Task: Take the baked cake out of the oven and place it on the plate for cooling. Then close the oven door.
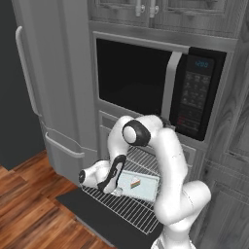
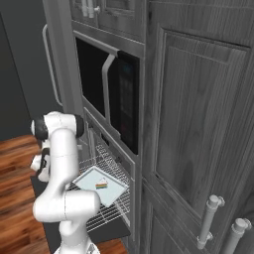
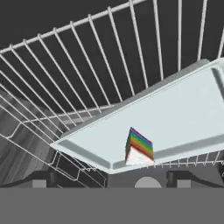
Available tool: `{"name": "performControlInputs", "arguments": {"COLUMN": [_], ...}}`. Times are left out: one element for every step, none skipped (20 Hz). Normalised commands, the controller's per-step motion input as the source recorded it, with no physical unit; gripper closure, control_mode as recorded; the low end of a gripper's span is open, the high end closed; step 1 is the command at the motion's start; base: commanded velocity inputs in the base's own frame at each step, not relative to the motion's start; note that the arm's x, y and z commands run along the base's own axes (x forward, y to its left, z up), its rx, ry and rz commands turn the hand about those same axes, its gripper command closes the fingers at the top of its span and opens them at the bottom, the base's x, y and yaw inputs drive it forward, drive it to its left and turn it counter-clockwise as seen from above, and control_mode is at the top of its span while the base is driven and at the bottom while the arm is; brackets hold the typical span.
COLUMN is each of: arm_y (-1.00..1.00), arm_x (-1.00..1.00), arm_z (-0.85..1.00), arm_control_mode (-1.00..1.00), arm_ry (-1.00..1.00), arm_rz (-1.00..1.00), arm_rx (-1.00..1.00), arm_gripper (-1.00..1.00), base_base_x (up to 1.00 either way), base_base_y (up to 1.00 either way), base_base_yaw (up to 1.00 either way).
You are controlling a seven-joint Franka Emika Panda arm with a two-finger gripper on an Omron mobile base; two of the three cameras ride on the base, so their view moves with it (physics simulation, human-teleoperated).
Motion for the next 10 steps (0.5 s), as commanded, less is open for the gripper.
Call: {"name": "performControlInputs", "arguments": {"arm_y": [0.00,0.00,-0.09,-0.35,-0.39,-0.37,-0.47,-0.54,-0.58,-0.64], "arm_x": [0.31,0.33,0.34,0.14,0.22,0.14,0.19,0.44,0.44,0.41], "arm_z": [-0.35,-0.44,-0.24,-0.21,-0.26,-0.19,-0.11,-0.12,-0.09,-0.04], "arm_control_mode": [-1.00,-1.00,-1.00,-1.00,-1.00,-1.00,-1.00,-1.00,-1.00,-1.00], "arm_ry": [-0.15,-0.07,-0.06,-0.07,0.00,0.00,0.00,0.06,0.06,0.05], "arm_rz": [-0.31,-0.29,-0.29,-0.27,-0.26,-0.26,-0.25,-0.24,-0.23,-0.19], "arm_rx": [-0.23,-0.20,-0.17,-0.11,-0.09,-0.10,-0.07,-0.04,-0.03,-0.02], "arm_gripper": [-1.00,-1.00,-1.00,-1.00,-1.00,-1.00,-1.00,-1.00,-1.00,-1.00], "base_base_x": [0.00,0.00,0.00,0.00,0.00,0.00,0.00,0.00,0.00,0.00], "base_base_y": [0.00,0.00,0.00,0.00,0.00,0.00,0.00,0.00,0.00,0.00], "base_base_yaw": [0.00,0.00,0.00,0.00,0.00,0.00,0.00,0.00,0.00,0.00]}}
